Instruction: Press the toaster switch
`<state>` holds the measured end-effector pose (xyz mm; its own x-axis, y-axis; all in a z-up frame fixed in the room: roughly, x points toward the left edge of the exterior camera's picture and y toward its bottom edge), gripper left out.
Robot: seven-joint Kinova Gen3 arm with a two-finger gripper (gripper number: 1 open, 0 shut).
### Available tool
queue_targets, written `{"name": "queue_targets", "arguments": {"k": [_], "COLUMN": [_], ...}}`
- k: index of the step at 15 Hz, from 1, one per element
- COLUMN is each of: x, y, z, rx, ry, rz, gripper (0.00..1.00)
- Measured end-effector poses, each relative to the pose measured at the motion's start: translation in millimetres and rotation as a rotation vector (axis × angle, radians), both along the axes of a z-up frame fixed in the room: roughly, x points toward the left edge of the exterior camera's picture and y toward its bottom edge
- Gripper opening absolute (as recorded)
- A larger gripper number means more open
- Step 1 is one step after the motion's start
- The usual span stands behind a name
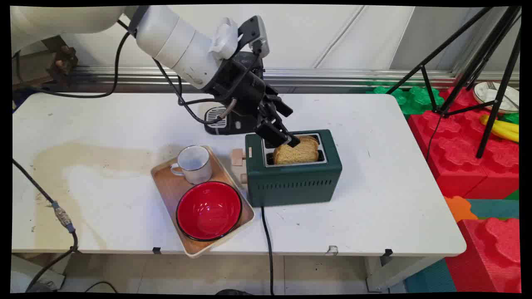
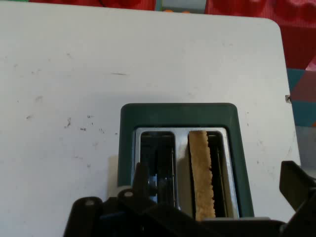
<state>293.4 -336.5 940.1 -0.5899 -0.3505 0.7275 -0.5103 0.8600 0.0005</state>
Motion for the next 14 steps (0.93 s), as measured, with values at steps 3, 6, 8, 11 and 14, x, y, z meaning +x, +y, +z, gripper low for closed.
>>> {"name": "queue_targets", "arguments": {"k": [3, 6, 8, 11, 14], "x": [11, 28, 39, 62, 81], "y": [8, 17, 22, 34, 43], "z": [0, -1, -1, -5, -10], "rx": [-0.022, -0.034, -0.038, -0.043, -0.04], "ry": [0.031, 0.068, 0.089, 0.113, 0.131], "rz": [0.008, 0.026, 0.04, 0.061, 0.07], "gripper": [1.0, 1.0, 1.0, 1.0, 1.0]}}
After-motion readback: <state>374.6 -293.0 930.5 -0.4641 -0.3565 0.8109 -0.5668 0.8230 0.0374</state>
